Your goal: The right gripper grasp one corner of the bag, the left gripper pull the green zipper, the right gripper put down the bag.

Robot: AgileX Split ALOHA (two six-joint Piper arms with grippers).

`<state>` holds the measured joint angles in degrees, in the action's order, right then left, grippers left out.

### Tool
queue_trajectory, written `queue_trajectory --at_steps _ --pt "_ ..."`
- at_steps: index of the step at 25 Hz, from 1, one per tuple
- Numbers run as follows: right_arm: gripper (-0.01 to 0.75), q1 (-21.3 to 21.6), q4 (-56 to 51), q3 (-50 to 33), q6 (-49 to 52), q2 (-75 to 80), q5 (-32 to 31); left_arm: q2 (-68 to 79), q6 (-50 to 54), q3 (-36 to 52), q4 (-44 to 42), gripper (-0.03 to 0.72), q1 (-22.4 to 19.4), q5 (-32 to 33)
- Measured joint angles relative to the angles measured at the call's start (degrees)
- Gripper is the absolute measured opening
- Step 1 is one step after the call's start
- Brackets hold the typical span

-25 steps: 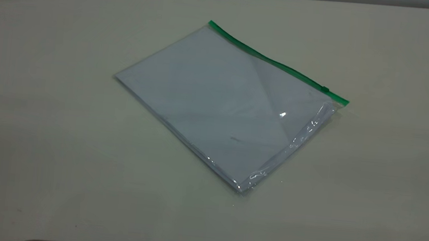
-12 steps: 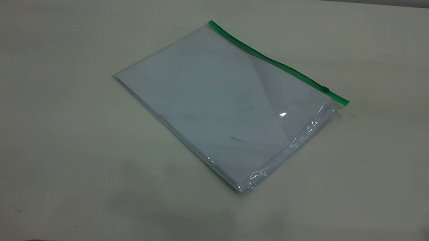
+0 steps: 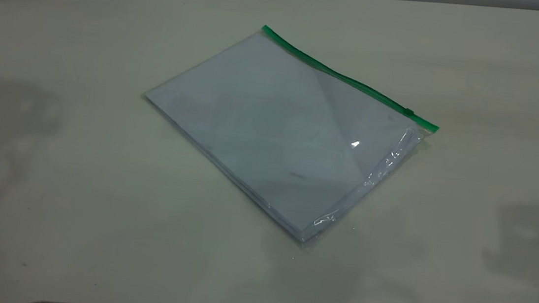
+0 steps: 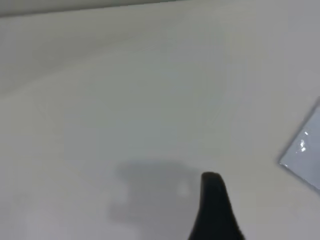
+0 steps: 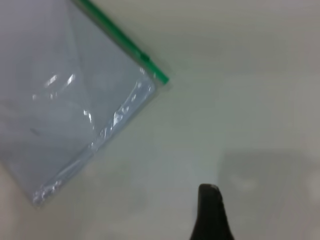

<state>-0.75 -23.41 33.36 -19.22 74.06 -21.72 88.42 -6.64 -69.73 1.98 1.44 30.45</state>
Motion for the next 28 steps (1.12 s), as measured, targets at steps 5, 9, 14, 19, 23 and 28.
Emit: queue_trajectory --at_steps 5,9,14,19,23,28 --pt "0.588 0.0 -11.8 1.2 -11.2 11.5 2.4 11.7 -8.5 -7.6 5.7 0.589 3.5 2.8" --pt "0.588 0.0 -21.0 4.6 -21.2 18.9 2.2 19.7 -13.2 -13.5 11.7 0.589 5.0 6.6" --pt "0.588 0.0 -30.3 9.0 -32.9 26.8 0.5 26.1 -21.4 -17.9 19.5 0.589 6.2 9.9" --pt "0.588 0.6 -37.8 13.2 -42.1 34.3 -1.2 29.3 -28.0 -18.6 26.4 0.589 6.6 10.2" --pt "0.588 4.4 -43.2 15.8 -48.6 39.9 -5.0 30.4 -30.4 -18.6 28.7 0.589 6.6 10.2" --pt "0.588 10.0 -52.5 16.7 -60.8 44.8 -9.7 30.7 -31.7 -18.6 29.6 0.589 6.6 10.2"
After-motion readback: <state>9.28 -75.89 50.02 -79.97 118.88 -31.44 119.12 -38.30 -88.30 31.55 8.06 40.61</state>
